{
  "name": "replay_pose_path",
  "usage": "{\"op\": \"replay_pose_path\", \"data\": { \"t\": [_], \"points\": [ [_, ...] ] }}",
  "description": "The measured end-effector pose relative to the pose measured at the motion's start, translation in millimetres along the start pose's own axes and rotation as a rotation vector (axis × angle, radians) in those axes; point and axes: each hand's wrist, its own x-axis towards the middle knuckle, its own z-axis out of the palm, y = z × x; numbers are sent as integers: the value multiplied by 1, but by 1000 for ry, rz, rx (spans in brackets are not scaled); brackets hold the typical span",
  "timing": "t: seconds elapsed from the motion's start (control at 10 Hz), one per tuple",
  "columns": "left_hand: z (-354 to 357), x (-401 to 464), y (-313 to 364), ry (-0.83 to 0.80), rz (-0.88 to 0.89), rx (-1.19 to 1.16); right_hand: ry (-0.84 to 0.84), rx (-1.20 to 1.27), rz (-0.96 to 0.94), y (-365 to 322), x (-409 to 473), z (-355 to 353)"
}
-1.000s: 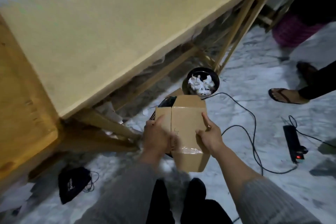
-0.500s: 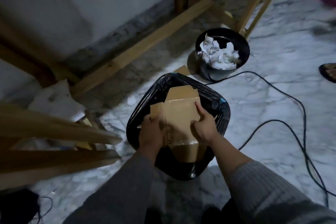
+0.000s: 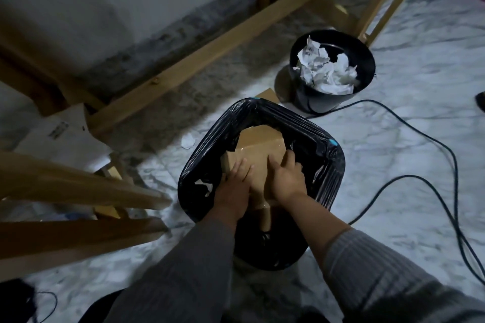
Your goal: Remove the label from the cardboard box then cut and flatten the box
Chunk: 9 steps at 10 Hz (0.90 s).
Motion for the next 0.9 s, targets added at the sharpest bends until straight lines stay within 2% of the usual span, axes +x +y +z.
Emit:
{"op": "replay_pose_path", "data": {
  "t": [0.1, 0.2, 0.3, 0.5, 0.6, 0.8, 0.9],
  "points": [
    [11, 3, -4, 54, 54, -83, 74, -318, -138, -2, 4, 10],
    [23, 5, -12, 135, 50, -114, -34, -389, -209, -3, 11, 16],
    [27, 8, -13, 138, 57, -96, -41, -419, -223, -3, 16, 18],
    [23, 12, -8, 110, 33, -58, -52, -326, -208, -5, 15, 18],
    [-9, -1, 0, 20, 28, 5, -40, -247, -219, -6, -1, -4],
    [-93, -92, 25, -17, 81, -102, -123, -275, -233, -21, -93, -91],
    [-139, -177, 41, -207, -35, -252, -287, -277, -281, -23, -174, -137]
  ]
}}
